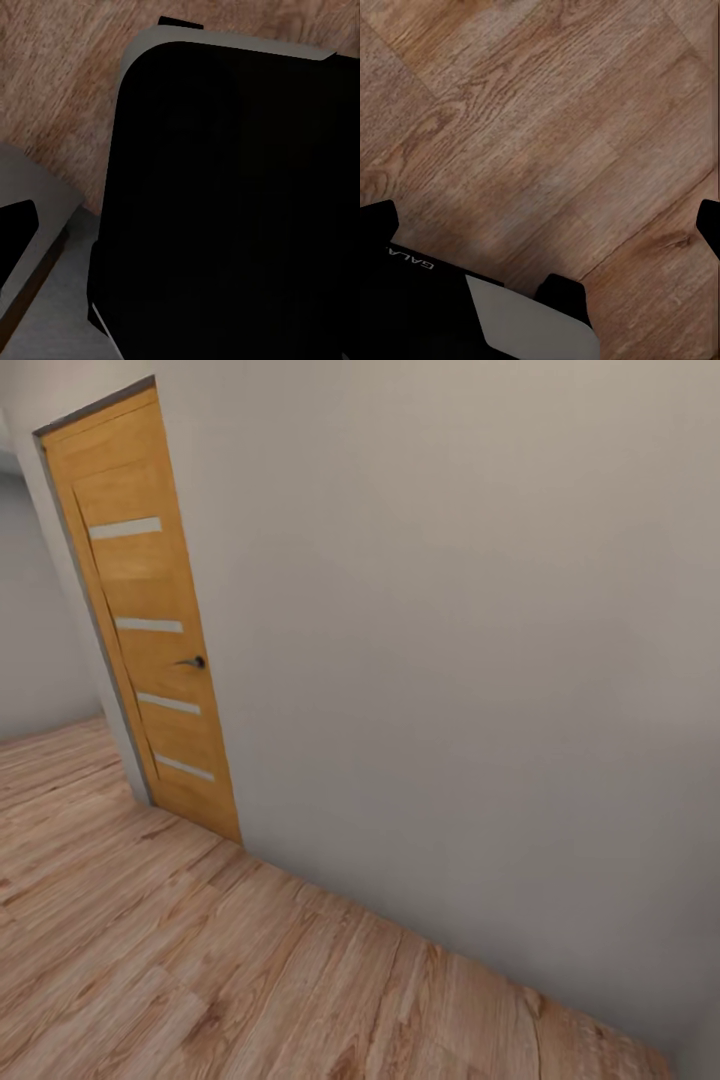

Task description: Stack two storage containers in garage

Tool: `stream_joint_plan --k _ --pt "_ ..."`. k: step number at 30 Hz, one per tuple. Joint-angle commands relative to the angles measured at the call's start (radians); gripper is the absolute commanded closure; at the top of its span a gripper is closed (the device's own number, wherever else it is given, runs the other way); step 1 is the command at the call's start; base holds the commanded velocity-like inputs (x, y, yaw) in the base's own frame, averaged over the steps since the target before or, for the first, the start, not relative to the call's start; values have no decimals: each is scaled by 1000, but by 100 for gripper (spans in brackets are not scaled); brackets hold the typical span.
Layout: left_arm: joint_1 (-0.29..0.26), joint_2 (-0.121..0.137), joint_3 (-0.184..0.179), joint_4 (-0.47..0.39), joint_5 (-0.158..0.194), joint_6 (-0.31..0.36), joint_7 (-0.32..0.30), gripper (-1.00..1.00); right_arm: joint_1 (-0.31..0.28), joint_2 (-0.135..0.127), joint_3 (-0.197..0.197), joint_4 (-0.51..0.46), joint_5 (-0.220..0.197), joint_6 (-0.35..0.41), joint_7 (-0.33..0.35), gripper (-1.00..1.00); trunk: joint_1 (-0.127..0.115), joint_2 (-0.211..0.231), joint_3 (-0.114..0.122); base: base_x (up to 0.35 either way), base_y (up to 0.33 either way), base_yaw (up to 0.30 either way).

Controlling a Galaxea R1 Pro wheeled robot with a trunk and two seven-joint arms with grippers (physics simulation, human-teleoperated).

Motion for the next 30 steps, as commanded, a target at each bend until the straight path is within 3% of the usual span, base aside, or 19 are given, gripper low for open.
stream_joint_plan --k 1,10,30 --pt "0 0 0 -1 6 -1 1 -100 -1 1 8 3 -10 -5 -2 -100 1 0 -1 317 0 0" --pt "0 0 0 -1 6 -1 1 -100 -1 1 8 3 -11 -5 -3 -100 1 0 -1 121 0 27" --pt "0 0 0 -1 6 -1 2 -100 0 0 9 4 -10 -6 -2 -100 1 0 -1 1 0 266"
